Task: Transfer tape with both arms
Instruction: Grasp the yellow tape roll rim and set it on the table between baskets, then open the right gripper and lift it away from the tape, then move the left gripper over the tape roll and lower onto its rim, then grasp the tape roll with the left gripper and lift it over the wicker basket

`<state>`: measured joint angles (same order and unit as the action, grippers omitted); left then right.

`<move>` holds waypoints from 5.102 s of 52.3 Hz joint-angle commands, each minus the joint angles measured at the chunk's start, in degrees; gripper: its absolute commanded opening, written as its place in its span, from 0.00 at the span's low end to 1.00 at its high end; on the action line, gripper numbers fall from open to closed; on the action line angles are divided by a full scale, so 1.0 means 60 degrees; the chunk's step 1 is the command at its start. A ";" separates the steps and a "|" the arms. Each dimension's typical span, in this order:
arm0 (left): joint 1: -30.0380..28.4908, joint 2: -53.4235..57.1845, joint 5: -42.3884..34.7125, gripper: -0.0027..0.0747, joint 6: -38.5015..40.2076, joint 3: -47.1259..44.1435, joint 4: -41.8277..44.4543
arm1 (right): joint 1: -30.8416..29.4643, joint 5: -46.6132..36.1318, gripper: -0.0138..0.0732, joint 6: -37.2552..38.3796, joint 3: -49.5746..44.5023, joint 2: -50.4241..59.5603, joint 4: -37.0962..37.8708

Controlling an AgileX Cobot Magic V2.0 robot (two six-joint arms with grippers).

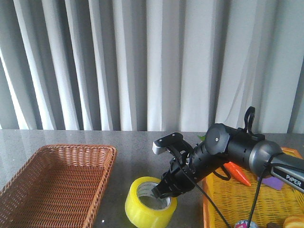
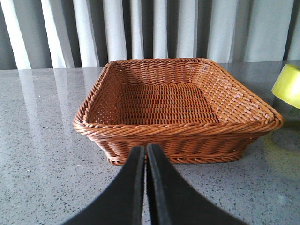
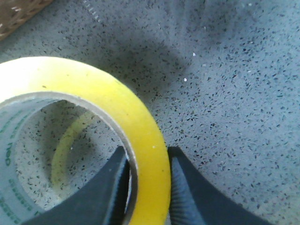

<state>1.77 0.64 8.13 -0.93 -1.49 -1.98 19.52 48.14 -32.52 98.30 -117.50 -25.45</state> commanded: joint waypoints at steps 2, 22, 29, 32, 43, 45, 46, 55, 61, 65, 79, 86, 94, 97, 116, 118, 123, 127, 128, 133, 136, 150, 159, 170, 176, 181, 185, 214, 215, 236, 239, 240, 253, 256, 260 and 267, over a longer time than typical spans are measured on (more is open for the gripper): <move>-0.0002 0.0154 -0.0722 0.03 0.0061 0.0266 -0.0028 | -0.0001 -0.0581 0.39 -0.0087 0.0311 0.0583 -0.0459; -0.0002 0.0154 -0.0966 0.03 -0.0359 0.0282 0.0331 | -0.0001 -0.0723 0.62 0.0373 0.0311 0.0636 -0.0501; -0.0002 0.0154 -0.1003 0.03 -0.0361 0.0282 0.0331 | -0.0011 -0.0693 0.62 0.0373 0.0311 0.1080 -0.0633; -0.0002 0.0154 -0.1224 0.03 -0.0353 0.0282 0.0331 | -0.0011 -0.0680 0.62 0.0373 0.0311 0.1462 -0.0633; -0.0002 0.0154 -0.1748 0.03 0.0446 0.0282 -0.0227 | -0.0018 -0.0537 0.57 0.0344 0.0292 0.3329 -0.0472; -0.0002 0.0154 -0.1748 0.03 0.0572 0.0282 -0.0288 | -0.0018 -0.0594 0.55 0.0344 0.0279 0.3701 -0.0390; -0.0002 0.0154 -0.1748 0.03 0.0583 0.0282 -0.0288 | -0.0018 -0.0603 0.53 0.0344 0.0279 0.3908 -0.0332; -0.0002 0.0154 -0.1926 0.03 0.0658 0.0282 -0.0331 | -0.0018 -0.0364 0.39 0.0344 0.0208 0.5644 -0.0051; -0.0002 0.0154 -0.2182 0.03 0.1359 0.0282 -0.0695 | -0.0018 -0.0874 0.29 0.0169 -0.0731 0.6967 0.0026; -0.0002 0.0154 -0.2202 0.03 0.1674 0.0282 -0.0889 | -0.0018 -0.1590 0.23 0.0218 -0.2065 0.8247 0.0368; -0.0002 0.0154 -0.3166 0.03 0.2161 0.0340 -0.1088 | -0.0018 -0.4474 0.15 0.0416 -0.7969 1.2926 0.0978; 0.0040 0.0093 -0.2728 0.03 0.2807 0.1307 -0.0802 | -0.0018 -0.4893 0.15 0.0688 -1.0425 1.4862 0.0918; 0.0337 -0.1150 -0.0979 0.05 0.2446 0.3562 0.0505 | -0.0018 -0.5149 0.15 0.1464 -1.2036 1.5935 0.0929; 0.0566 -0.2020 -0.0363 0.07 0.2306 0.4402 0.0568 | -0.0018 -0.5366 0.15 0.1630 -1.2393 1.6098 0.0963; 0.2454 -0.7695 0.2975 0.49 -0.3000 0.9277 -0.2644 | -0.0018 -0.5560 0.15 0.1629 -1.2611 1.6147 0.1180; 0.2547 -0.8105 0.3089 0.53 -0.3658 0.9654 -0.3093 | -0.0018 -0.5551 0.15 0.1629 -1.2611 1.6147 0.1180; 0.2728 -0.9434 0.3414 0.58 -0.4875 1.0507 -0.4371 | -0.0018 -0.5480 0.15 0.1629 -1.2611 1.6147 0.1180; 0.2790 -1.0420 0.3900 0.58 -0.5685 1.1238 -0.4991 | -0.0018 -0.5304 0.15 0.1629 -1.2611 1.6147 0.1180; 0.2790 -1.0688 0.3972 0.58 -0.5837 1.1350 -0.5128 | -0.0018 -0.5243 0.15 0.1629 -1.2611 1.6147 0.1180; 0.2790 -1.1923 0.4433 0.58 -0.6409 1.2171 -0.5495 | -0.0018 -0.4923 0.15 0.1629 -1.2611 1.6147 0.1180; 0.2790 -1.2703 0.4702 0.58 -0.6616 1.2610 -0.5532 | -0.0018 -0.4748 0.15 0.1629 -1.2611 1.6147 0.1180; 0.3302 -1.5818 0.5385 0.58 -0.7013 1.4939 -0.5417 | -0.0018 -0.4440 0.15 0.1629 -1.2611 1.6147 0.1190; 0.3444 -1.7263 0.5735 0.58 -0.7036 1.6543 -0.4450 | -0.0018 -0.4366 0.15 0.1629 -1.2611 1.6147 0.1190; 0.3444 -1.8535 0.6589 0.58 -0.7028 1.7798 -0.3995 | -0.0018 -0.4366 0.15 0.1629 -1.2611 1.6147 0.1220; 0.3444 -1.9039 0.6566 0.58 -0.6964 1.8207 -0.3596 | -0.0018 -0.4358 0.15 0.1629 -1.2611 1.6147 0.1231; 0.3444 -1.9398 0.6597 0.58 -0.6921 1.8442 -0.3280 | -0.0018 -0.4358 0.15 0.1629 -1.2611 1.6147 0.1274; 0.3444 -1.9641 0.6573 0.58 -0.6754 1.8539 -0.2912 | -0.0018 -0.4358 0.15 0.1629 -1.2611 1.6147 0.1292; 0.3330 -2.0502 0.6433 0.51 -0.6171 1.8580 -0.2202 | -0.0018 -0.4358 0.15 0.1629 -1.2611 1.6147 0.1409; 0.3330 -2.0485 0.6418 0.48 -0.6171 1.8580 -0.2202 | -0.0018 -0.4358 0.15 0.1629 -1.2611 1.6147 0.1409; 0.3330 -2.0386 0.6382 0.02 -0.6179 1.8591 -0.2636 | -0.0018 -0.4358 0.15 0.1629 -1.2611 1.6147 0.1421; 0.3330 -2.0236 0.6435 0.02 -0.6179 1.8632 -0.2858 | -0.0018 -0.4358 0.15 0.1629 -1.2611 1.6147 0.1421; 0.3330 -2.0196 0.6449 0.02 -0.6179 1.8652 -0.2899 | -0.0018 -0.4358 0.15 0.1629 -1.2611 1.6147 0.1421; 0.3290 -1.8586 0.6620 0.03 -0.6169 1.8767 -0.2983 | -0.0018 -0.4358 0.15 0.1629 -1.2611 1.6147 0.1421; 0.3175 -1.8145 0.6620 0.03 -0.6169 1.8767 -0.2973 | -0.0018 -0.4358 0.15 0.1629 -1.2611 1.6147 0.1421; 0.2853 -1.7553 0.6659 0.03 -0.6060 1.8754 -0.2924 | -0.0018 -0.4358 0.15 0.1629 -1.2611 1.6147 0.1421; 0.1850 -1.6802 0.7111 0.03 -0.5373 1.8754 -0.2270 | -0.0018 -0.4358 0.15 0.1661 -1.2611 1.6147 0.1420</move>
<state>17.08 -106.12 52.25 -36.65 109.08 -17.52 19.56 25.71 -22.75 21.02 -20.23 -16.89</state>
